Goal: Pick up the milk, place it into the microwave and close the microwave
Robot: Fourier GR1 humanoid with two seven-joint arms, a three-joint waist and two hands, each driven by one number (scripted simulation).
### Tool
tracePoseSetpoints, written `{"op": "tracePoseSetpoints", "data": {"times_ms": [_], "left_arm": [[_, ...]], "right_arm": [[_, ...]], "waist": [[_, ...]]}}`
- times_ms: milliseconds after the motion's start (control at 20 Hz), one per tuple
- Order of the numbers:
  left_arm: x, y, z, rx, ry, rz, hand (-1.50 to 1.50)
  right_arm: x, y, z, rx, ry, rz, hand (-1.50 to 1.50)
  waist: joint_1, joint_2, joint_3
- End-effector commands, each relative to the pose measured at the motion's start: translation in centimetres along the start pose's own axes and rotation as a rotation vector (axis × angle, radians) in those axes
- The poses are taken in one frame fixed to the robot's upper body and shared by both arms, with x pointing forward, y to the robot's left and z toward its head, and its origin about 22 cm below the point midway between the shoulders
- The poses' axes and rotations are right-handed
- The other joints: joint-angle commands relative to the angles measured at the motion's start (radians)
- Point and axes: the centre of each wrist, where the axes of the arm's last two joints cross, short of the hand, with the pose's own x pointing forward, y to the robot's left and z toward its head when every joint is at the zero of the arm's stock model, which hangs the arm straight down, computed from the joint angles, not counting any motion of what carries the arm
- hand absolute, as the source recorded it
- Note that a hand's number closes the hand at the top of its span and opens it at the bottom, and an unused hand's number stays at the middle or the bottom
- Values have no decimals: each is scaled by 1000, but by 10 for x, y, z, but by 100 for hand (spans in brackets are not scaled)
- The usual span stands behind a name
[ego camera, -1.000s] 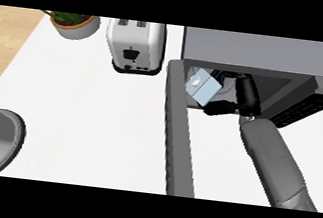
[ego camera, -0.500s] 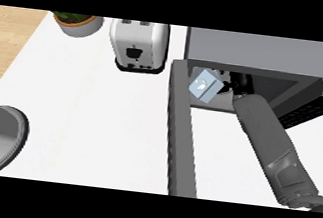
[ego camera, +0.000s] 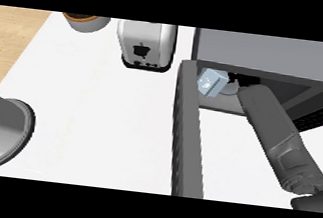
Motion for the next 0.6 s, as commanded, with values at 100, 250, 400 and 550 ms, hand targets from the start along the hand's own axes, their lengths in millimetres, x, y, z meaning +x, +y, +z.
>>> {"op": "tracePoseSetpoints", "data": {"times_ms": [100, 250, 400, 550], "left_arm": [[-5, -1, -11, -47, -11, 11, -150], [-4, -1, -10, -34, 0, 0, -150], [-10, -1, -10, -44, 0, 31, -150], [-13, 4, -13, -59, 8, 24, -150]], "right_arm": [[9, -19, -22, -132, -85, 156, 150], [-1, -20, -15, -140, -70, 207, 150], [-17, -40, -11, -138, -62, 327, 150], [-23, -44, -8, -158, 31, 353, 150]], "waist": [[37, 19, -4], [40, 18, -4], [53, 25, -5], [63, 27, -5]]}}
